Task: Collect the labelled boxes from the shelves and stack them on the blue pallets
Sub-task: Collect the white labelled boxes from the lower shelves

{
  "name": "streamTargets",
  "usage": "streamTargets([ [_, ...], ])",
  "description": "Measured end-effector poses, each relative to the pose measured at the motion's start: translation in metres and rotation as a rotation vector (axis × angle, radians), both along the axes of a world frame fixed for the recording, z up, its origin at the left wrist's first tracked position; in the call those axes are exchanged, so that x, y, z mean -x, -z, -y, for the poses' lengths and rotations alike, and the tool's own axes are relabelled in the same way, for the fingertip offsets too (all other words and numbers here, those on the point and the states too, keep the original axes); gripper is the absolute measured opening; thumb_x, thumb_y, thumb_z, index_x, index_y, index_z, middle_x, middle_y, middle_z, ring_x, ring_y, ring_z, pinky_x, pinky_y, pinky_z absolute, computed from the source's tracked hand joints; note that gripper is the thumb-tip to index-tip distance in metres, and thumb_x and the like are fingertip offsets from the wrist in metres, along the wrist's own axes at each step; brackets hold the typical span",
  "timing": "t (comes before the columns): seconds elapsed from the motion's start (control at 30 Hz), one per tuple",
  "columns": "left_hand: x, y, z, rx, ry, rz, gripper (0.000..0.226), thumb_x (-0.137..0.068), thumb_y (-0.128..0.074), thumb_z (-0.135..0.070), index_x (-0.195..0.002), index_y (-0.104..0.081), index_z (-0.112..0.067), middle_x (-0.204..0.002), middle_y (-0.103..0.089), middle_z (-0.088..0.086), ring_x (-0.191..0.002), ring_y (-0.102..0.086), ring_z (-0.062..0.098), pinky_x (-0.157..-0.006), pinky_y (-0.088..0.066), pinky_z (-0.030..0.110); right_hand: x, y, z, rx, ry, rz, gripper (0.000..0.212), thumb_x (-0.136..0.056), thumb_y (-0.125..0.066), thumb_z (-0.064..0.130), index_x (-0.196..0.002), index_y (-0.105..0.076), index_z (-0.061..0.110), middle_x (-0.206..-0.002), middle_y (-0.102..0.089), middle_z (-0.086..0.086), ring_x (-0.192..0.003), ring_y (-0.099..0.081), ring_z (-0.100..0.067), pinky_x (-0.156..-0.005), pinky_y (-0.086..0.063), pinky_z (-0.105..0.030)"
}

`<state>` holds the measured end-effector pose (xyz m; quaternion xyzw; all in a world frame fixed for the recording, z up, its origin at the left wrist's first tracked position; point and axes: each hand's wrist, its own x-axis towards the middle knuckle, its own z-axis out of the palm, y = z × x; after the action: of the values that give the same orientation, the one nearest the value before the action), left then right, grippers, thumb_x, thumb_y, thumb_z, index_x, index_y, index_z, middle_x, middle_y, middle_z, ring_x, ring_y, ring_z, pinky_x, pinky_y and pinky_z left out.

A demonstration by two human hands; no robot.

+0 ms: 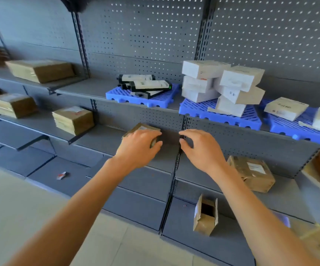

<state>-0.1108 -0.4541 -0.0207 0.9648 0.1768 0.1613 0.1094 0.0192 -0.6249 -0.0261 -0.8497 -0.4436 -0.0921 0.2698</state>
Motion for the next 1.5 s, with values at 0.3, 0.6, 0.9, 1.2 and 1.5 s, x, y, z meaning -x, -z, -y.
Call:
streamTargets([
  [0.3,0.172,-0.003,-0.106,0.072,-0.274,0.0,0.048,-0.103,-0.047,-0.05,-0.147,-0.046,-0.032,-0.148,-0.053,-0.002,-0.129,-0.055,0.023,-0.105,-0.046,0.045,0.124,0.001,-0.148,0.055,-0.289,0.043,0.035,-0.099,-0.057,0.029,-0.132,-0.064,0.019,-0.133,-0.064,0.001,-0.125,-0.055,-0.02,-0.102,-0.044,-0.035],
  [0.6,0.303,0.023,-0.196,0.156,-0.588,0.084,0.05,-0.095,-0.045,-0.058,-0.137,-0.056,-0.034,-0.136,-0.063,-0.005,-0.119,-0.062,0.024,-0.098,-0.053,0.049,0.218,0.012,-0.29,0.089,-0.575,0.035,0.038,-0.1,-0.055,0.034,-0.137,-0.059,0.026,-0.138,-0.06,0.008,-0.132,-0.046,-0.012,-0.104,-0.042,-0.033],
  [0.9,0.356,0.02,-0.31,0.051,-0.768,0.024,0.044,-0.101,-0.05,-0.044,-0.142,-0.055,-0.029,-0.143,-0.058,-0.005,-0.129,-0.055,0.02,-0.099,-0.046,0.038,0.255,0.036,-0.45,0.061,-0.76,-0.048,0.039,-0.099,-0.056,0.033,-0.136,-0.06,0.024,-0.136,-0.061,0.006,-0.131,-0.049,-0.013,-0.106,-0.043,-0.035],
  [1.2,0.371,0.015,-0.431,0.009,-0.898,0.001,0.043,-0.101,-0.052,-0.044,-0.141,-0.055,-0.031,-0.141,-0.06,-0.007,-0.129,-0.054,0.021,-0.097,-0.048,0.04,0.265,0.046,-0.6,0.095,-0.853,-0.067,0.039,-0.099,-0.055,0.034,-0.137,-0.059,0.025,-0.138,-0.061,0.005,-0.131,-0.05,-0.017,-0.103,-0.046,-0.036],
  [1.5,0.415,0.033,-0.534,0.057,-1.013,0.025,0.043,-0.101,-0.051,-0.045,-0.142,-0.054,-0.031,-0.141,-0.059,-0.007,-0.128,-0.054,0.021,-0.096,-0.046,0.04,0.317,0.049,-0.72,0.14,-0.98,-0.079,0.039,-0.098,-0.056,0.032,-0.136,-0.058,0.023,-0.138,-0.06,0.004,-0.132,-0.049,-0.017,-0.108,-0.043,-0.041],
])
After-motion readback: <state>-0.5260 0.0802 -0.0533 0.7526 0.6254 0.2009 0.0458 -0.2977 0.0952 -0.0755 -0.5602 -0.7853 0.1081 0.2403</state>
